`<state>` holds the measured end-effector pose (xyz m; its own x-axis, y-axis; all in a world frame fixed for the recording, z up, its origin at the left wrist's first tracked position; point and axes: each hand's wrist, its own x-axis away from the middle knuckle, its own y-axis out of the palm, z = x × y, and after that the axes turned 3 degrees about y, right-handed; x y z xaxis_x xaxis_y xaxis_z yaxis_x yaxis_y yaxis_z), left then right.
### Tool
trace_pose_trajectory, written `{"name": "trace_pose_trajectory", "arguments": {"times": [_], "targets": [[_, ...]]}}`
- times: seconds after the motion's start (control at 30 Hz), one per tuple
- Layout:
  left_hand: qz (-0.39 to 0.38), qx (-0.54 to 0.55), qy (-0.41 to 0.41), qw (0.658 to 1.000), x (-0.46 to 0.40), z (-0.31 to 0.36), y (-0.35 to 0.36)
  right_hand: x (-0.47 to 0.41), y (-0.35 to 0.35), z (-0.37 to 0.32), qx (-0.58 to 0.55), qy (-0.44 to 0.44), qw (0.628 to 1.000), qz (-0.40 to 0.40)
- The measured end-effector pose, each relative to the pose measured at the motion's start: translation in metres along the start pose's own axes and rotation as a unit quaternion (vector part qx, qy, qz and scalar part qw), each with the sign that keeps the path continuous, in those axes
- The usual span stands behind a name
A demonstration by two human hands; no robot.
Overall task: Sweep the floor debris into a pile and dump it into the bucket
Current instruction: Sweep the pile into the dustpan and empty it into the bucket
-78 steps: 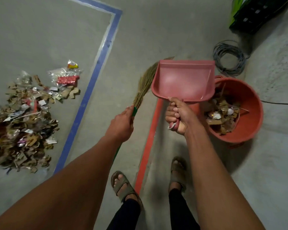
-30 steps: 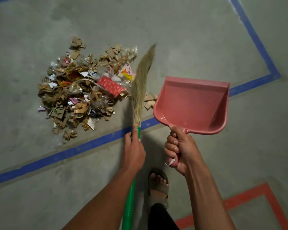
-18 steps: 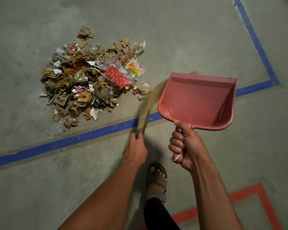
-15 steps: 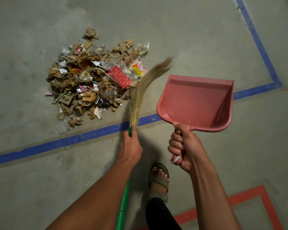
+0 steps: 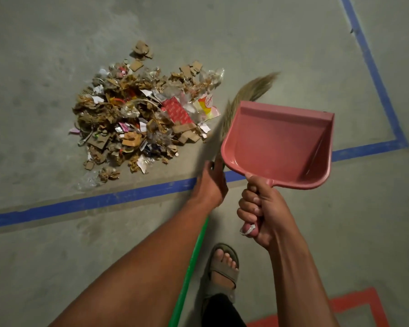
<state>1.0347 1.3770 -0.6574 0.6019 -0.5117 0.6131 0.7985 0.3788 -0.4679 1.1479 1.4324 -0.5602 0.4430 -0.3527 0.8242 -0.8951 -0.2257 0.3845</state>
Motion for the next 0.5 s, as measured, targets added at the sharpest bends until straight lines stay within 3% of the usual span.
{"name": "trace_pose_trajectory", "arguments": {"times": [0.1, 0.27, 0.5], "targets": [[-0.007, -0.038, -0.008, 0.999, -0.054, 0.006, -0.010, -0.014, 0.004, -0.006, 0.013, 0.003, 1.000, 0.000], [0.092, -0.159, 0.011, 0.983, -0.067, 0.007, -0.048, -0.031, 0.006, -0.008, 0.026, 0.039, 0.999, 0.006], [0.118, -0.134, 0.102, 0.979, -0.033, -0.021, -0.110, -0.047, 0.009, 0.012, 0.082, 0.138, 0.987, 0.017]]}}
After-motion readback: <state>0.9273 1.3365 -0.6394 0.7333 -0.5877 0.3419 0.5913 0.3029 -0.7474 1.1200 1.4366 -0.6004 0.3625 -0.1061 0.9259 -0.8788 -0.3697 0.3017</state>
